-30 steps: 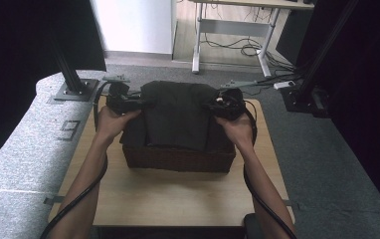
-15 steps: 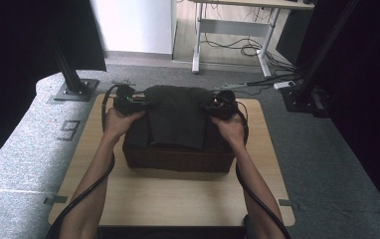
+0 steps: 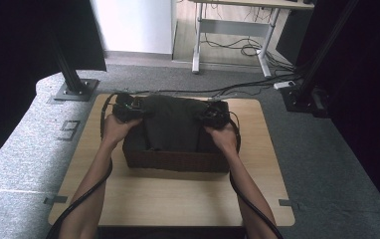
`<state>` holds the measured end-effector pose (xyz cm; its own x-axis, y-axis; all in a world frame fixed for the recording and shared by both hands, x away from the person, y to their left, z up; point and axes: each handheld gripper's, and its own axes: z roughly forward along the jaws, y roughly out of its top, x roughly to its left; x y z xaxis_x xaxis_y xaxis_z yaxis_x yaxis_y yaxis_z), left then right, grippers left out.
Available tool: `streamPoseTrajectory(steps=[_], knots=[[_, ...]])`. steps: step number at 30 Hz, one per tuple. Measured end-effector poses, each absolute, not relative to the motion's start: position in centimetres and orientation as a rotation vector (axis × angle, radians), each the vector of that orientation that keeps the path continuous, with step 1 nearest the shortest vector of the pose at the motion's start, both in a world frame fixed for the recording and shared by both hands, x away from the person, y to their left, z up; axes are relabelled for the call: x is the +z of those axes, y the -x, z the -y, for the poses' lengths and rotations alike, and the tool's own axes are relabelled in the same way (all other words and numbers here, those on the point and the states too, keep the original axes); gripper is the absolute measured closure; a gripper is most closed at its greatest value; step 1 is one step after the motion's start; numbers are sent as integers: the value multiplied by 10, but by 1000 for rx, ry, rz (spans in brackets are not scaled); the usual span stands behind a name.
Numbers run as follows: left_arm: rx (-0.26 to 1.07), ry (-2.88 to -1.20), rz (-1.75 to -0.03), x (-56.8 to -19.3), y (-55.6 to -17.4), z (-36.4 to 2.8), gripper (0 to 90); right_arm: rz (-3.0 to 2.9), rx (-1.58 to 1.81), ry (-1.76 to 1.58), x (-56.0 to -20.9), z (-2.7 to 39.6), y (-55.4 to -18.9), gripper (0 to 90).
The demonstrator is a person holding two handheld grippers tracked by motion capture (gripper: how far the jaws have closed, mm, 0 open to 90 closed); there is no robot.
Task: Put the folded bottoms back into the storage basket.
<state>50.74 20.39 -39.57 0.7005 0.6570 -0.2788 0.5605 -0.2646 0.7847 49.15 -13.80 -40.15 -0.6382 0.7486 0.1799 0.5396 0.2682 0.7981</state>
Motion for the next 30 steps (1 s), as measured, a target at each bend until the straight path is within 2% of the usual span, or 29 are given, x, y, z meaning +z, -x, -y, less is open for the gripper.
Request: streamPoseTrajectory(steps=[7,22,30], knots=[[143,-1978,-967,-402,-510,-202,695,-2319,1288,-1217,-412,130,-492,687],[127,-2099,-989,-430,-519,-156,698,-2315,1150,-1310,-427,161,-496,687],[156,-2140,-1044,-429,-516,-168,697,-2348,1112,-1302,-433,144,-505,683]])
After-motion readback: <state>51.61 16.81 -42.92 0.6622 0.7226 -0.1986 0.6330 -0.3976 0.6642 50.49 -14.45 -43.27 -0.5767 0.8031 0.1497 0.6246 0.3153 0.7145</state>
